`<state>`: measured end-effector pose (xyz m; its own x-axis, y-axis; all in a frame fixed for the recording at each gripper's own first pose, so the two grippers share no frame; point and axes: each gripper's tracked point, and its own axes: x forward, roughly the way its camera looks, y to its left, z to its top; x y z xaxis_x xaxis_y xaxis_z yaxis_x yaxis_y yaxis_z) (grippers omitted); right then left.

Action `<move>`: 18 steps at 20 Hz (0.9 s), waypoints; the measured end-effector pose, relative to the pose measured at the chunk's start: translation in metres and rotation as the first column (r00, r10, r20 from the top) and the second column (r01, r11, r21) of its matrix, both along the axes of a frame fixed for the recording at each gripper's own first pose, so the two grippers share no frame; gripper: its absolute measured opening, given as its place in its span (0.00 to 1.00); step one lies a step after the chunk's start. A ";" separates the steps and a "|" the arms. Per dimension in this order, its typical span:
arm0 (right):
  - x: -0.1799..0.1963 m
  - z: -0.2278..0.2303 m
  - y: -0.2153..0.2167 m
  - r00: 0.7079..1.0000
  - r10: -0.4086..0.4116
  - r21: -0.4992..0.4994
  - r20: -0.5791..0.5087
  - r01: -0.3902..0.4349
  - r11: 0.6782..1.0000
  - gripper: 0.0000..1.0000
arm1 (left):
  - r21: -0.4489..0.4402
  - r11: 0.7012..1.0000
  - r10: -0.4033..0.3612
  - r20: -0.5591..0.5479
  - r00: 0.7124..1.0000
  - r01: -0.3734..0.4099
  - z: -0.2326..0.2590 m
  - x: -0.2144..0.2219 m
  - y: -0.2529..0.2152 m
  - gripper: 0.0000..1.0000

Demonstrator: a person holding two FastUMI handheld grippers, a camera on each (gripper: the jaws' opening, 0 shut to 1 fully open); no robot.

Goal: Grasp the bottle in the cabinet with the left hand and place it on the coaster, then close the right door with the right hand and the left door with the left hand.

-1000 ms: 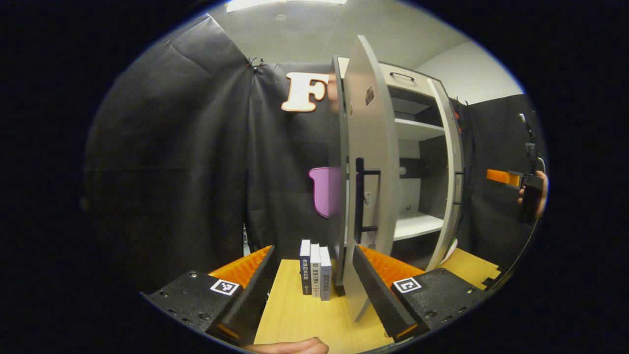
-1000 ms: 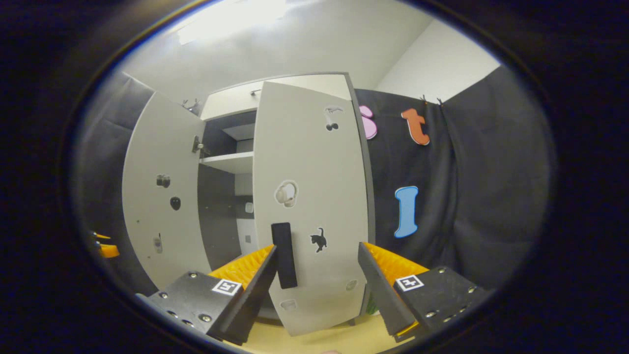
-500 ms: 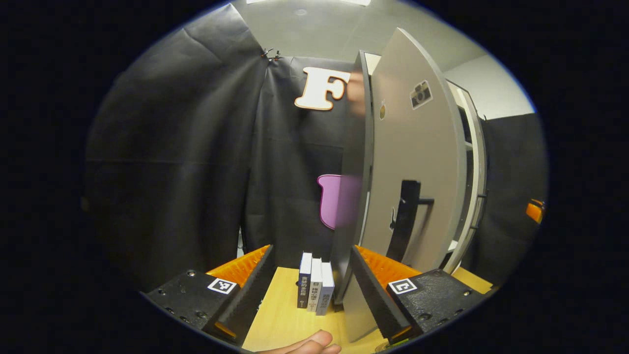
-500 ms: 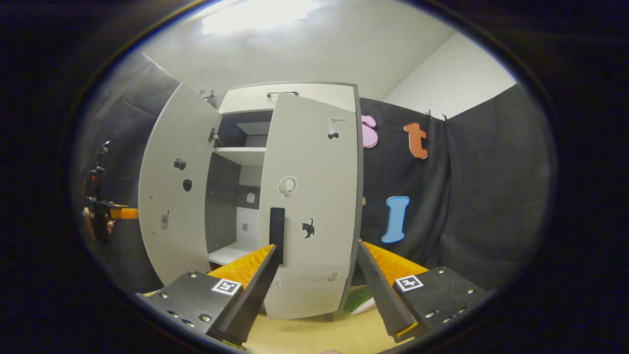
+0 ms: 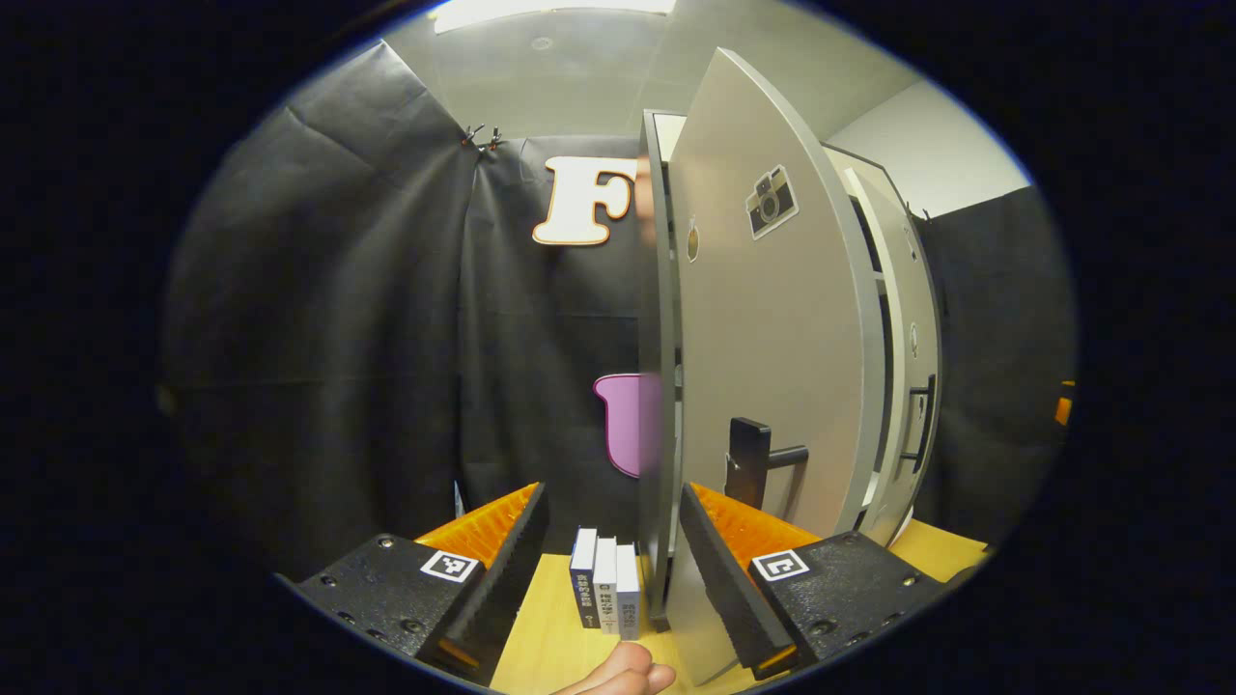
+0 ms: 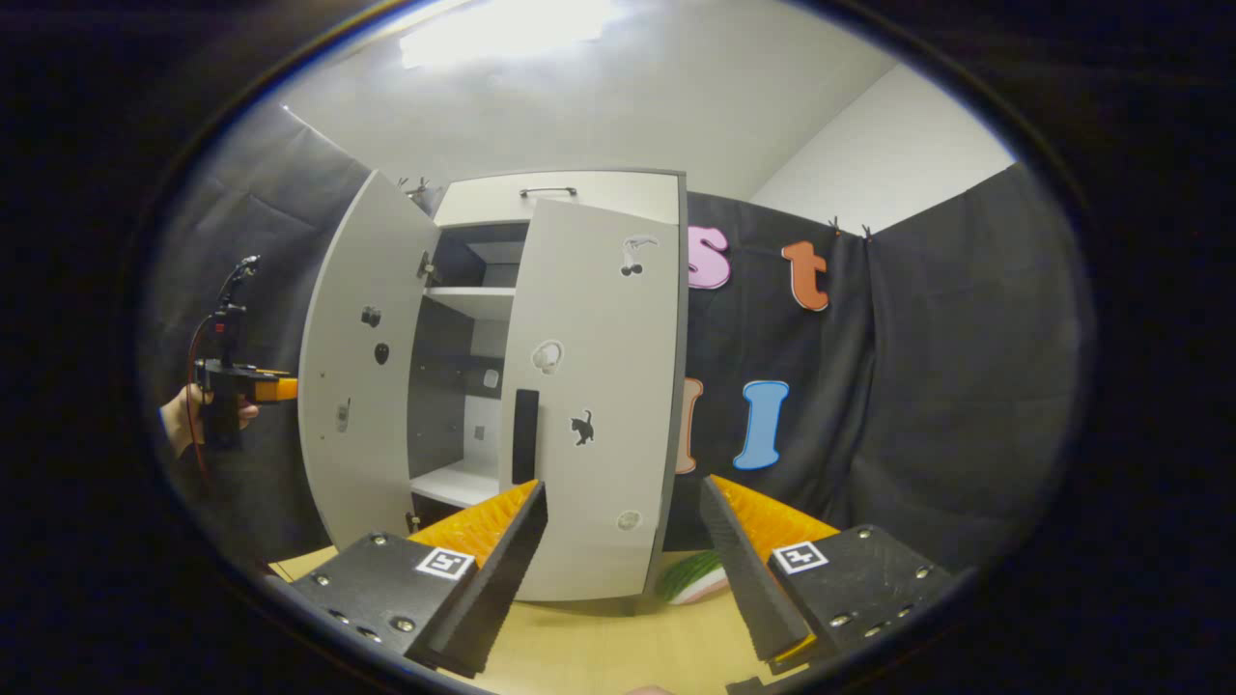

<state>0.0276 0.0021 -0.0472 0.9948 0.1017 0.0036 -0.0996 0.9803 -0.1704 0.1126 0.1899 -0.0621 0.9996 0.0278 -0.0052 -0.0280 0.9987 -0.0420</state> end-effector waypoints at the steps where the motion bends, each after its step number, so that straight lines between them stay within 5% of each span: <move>1: 0.001 -0.001 -0.004 1.000 -0.005 0.008 -0.005 0.005 1.000 0.96 | -0.008 1.000 -0.005 -0.006 1.000 0.005 -0.001 -0.001 -0.007 0.88; 18: 0.003 0.008 -0.023 0.996 0.061 -0.043 0.061 -0.059 0.997 0.96 | -0.013 0.998 0.059 -0.074 0.995 -0.060 0.003 0.015 -0.089 0.88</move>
<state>0.0311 -0.0212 -0.0392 0.9849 0.1624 0.0597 -0.1459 0.9650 -0.2181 0.1272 0.1004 -0.0594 0.9931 0.0863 -0.0800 -0.0907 0.9945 -0.0530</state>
